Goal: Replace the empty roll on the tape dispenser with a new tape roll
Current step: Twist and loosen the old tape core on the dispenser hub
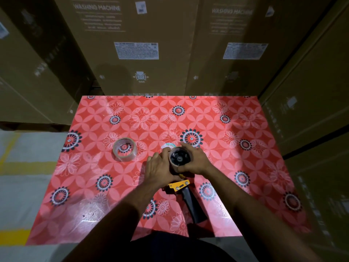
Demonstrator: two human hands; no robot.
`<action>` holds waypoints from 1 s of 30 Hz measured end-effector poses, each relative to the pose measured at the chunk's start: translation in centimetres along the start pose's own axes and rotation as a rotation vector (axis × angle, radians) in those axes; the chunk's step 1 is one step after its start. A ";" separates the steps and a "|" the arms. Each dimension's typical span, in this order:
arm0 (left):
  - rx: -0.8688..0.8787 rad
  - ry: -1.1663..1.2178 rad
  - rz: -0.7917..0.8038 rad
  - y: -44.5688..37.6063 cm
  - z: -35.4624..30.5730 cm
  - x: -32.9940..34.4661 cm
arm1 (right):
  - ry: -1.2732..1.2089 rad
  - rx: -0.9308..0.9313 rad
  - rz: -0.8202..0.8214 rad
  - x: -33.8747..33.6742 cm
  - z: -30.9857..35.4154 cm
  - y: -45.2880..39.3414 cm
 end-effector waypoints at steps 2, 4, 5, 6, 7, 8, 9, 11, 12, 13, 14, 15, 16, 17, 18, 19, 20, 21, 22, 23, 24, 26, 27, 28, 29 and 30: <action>0.011 -0.004 -0.009 0.0 -0.2 -0.2 | -0.024 0.074 -0.049 0.3 0.2 0.2; 0.012 0.007 -0.001 0.1 -0.2 -0.3 | -0.025 0.089 -0.104 0.2 0.2 0.2; 0.006 0.017 0.008 0.1 0.0 -0.3 | -0.040 0.094 -0.115 0.1 0.1 0.2; 0.006 0.025 0.012 0.1 0.0 -0.2 | -0.065 0.101 -0.106 -0.2 -0.1 0.1; 0.008 0.031 0.013 0.1 0.2 -0.1 | -0.095 0.101 -0.092 -0.4 -0.3 0.0; 0.013 0.038 0.015 0.1 0.2 0.0 | -0.117 0.083 -0.072 -0.7 -0.4 0.0; 0.015 0.046 0.021 0.1 0.3 0.0 | -0.155 0.081 -0.052 -0.9 -0.7 -0.1; 0.011 0.050 0.029 0.0 0.3 0.1 | -0.207 0.077 -0.007 -0.9 -0.8 -0.2; 0.008 0.050 0.024 0.1 0.3 0.1 | -0.200 0.072 -0.006 -0.8 -0.5 0.0; 0.005 0.053 0.018 0.2 0.2 0.0 | -0.173 0.056 -0.020 -0.5 -0.1 0.2; 0.010 0.059 0.010 0.2 0.0 -0.2 | -0.105 0.037 -0.050 -0.2 0.2 0.3; 0.016 0.067 0.006 0.3 -0.2 -0.3 | -0.050 0.035 -0.083 0.1 0.3 0.4; 0.020 0.074 0.008 0.3 -0.3 -0.4 | -0.019 0.054 -0.110 0.3 0.4 0.5; 0.017 0.083 0.016 0.3 -0.3 -0.5 | -0.016 0.074 -0.133 0.4 0.4 0.5; 0.008 0.093 0.025 0.3 -0.2 -0.4 | -0.009 0.081 -0.151 0.3 0.5 0.6; 0.002 0.098 0.031 0.4 -0.1 -0.4 | -0.014 0.084 -0.159 0.1 0.5 0.6; -0.002 0.101 0.037 0.3 0.1 -0.3 | -0.017 0.083 -0.154 -0.3 0.5 0.6; -0.005 0.103 0.041 0.3 0.3 -0.2 | -0.027 0.081 -0.151 -0.7 0.4 0.6; -0.006 0.107 0.047 0.2 0.5 0.0 | -0.040 0.073 -0.137 -1.0 0.2 0.5; -0.007 0.109 0.053 0.2 0.6 0.1 | -0.066 0.067 -0.127 -1.3 0.2 0.6; -0.006 0.107 0.055 0.2 0.5 0.1 | -0.076 0.060 -0.112 -1.3 0.1 0.5; -0.011 0.087 0.054 0.2 0.3 0.0 | -0.093 0.047 -0.084 -0.8 0.5 0.7; -0.009 0.079 0.046 0.2 0.1 -0.1 | -0.083 0.038 -0.074 -0.4 0.8 0.8; -0.002 0.075 0.031 0.2 -0.1 -0.2 | -0.046 0.035 -0.084 0.1 1.0 0.7; 0.000 0.077 0.021 0.2 -0.3 -0.2 | -0.012 0.049 -0.107 0.5 1.0 0.6; 0.002 0.084 0.017 0.2 -0.3 -0.2 | 0.014 0.066 -0.141 0.7 1.0 0.6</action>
Point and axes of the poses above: each hand's wrist, its own y-axis away from the middle knuckle, its own x-axis out of the palm, z = x × y, the point moved 2 cm from there along -y, towards the middle knuckle, and after that the axes turned 1 degree about -y, right-handed, at the moved point
